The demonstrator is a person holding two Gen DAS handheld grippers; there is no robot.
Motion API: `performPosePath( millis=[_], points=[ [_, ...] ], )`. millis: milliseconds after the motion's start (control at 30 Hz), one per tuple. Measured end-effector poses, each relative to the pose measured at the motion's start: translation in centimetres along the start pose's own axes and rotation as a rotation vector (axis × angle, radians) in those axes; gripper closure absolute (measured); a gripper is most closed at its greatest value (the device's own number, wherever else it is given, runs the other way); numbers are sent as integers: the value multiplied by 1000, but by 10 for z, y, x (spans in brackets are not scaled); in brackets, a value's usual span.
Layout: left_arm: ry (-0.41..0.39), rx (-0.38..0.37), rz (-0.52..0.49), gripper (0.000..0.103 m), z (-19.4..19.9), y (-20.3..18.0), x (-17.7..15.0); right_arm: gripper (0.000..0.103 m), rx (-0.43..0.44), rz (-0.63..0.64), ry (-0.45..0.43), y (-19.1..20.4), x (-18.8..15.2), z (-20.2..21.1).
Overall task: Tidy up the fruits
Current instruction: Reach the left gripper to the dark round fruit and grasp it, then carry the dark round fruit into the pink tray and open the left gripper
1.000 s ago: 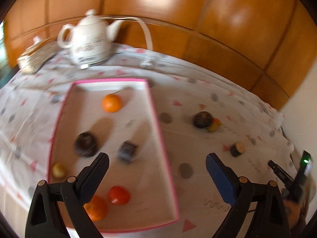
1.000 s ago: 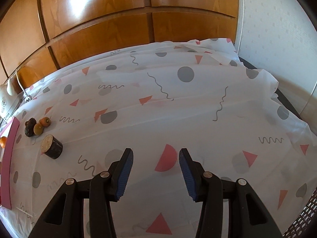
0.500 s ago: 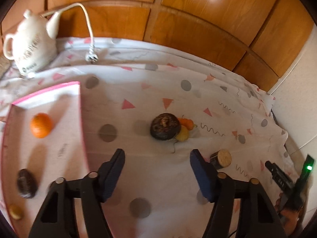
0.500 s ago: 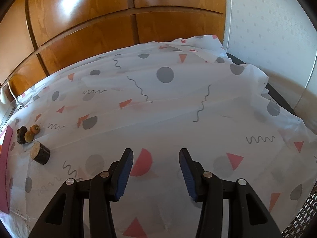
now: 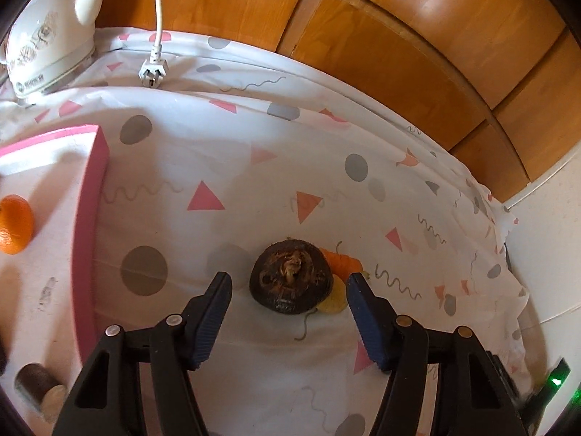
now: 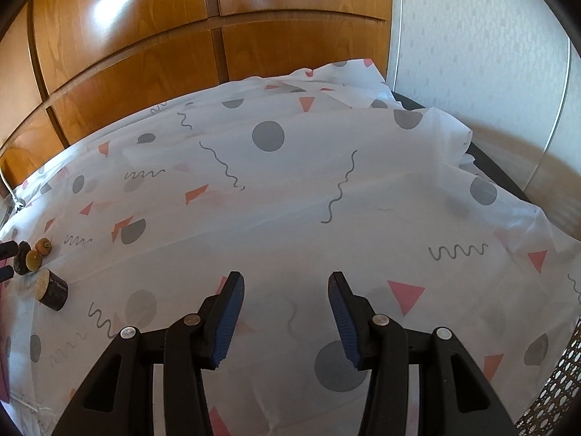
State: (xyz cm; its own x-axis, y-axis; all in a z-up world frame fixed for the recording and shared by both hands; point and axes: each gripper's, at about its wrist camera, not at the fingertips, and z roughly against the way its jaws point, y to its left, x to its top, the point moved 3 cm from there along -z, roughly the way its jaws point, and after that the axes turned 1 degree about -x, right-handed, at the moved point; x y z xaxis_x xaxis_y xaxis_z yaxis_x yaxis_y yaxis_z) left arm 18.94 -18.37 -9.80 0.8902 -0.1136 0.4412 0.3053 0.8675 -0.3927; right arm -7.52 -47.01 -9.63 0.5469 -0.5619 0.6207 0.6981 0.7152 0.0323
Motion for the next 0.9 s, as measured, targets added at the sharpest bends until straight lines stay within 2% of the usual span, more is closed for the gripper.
performPosePath(
  millis=[100,133,400,700,900],
  points=[
    [6,-19,16,41,-6,2,0,54,4,4,9,2,-2,-2],
    [14,-29,20,52,-9,3,-1,54,5,5,12,2,-2,-3],
    [-5,-55,34,52,0,7,-6,54,8,6,23,3,-4,-5],
    [-101,-10,12,52,61,28,-9,54,2,5,21,4,-7,-4],
    [-178,59,62,52,102,72,-6,54,12,9,22,8,-9,-1]
  ],
)
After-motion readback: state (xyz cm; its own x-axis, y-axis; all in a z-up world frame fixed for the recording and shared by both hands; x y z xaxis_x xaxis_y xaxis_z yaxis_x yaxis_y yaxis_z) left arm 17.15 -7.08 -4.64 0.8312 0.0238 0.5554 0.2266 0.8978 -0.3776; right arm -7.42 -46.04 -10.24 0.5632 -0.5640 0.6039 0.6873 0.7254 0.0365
